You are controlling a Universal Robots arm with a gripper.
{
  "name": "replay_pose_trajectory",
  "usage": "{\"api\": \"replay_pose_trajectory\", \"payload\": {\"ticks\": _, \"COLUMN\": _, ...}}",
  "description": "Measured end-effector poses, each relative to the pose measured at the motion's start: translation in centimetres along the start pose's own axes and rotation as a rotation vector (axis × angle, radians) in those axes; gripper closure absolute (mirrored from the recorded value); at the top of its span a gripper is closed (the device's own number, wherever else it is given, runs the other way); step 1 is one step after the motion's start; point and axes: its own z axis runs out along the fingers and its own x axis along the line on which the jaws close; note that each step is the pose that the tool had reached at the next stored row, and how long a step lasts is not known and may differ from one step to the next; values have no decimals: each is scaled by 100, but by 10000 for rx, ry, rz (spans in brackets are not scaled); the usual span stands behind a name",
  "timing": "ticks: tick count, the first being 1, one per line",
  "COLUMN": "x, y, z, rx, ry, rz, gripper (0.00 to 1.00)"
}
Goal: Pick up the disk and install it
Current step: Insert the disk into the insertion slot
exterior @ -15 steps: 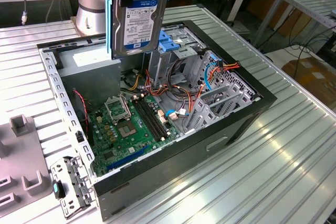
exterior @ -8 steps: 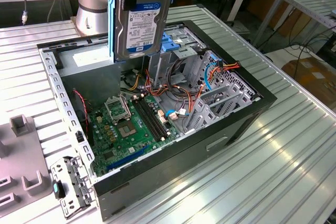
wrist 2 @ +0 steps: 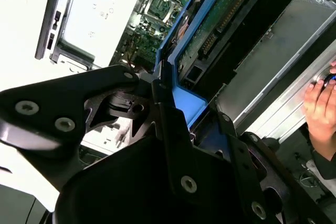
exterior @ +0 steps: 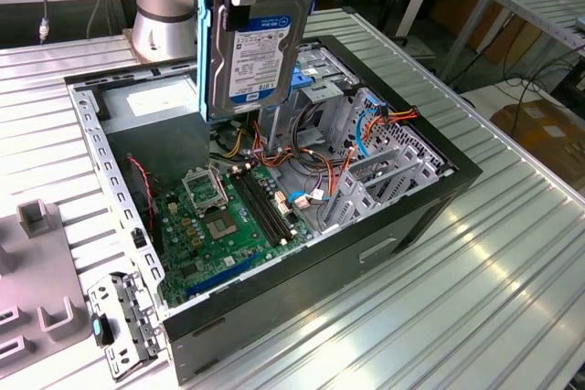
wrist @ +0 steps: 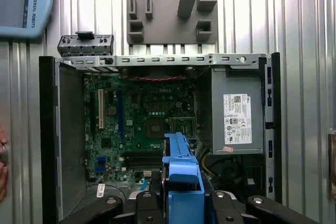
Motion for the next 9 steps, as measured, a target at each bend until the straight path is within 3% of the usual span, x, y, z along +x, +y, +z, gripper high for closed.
{"api": "replay_pose_trajectory", "payload": {"ticks": 9, "x": 216, "y": -9, "z": 3, "rx": 1, "ry": 65, "rz": 1, "gripper": 63}}
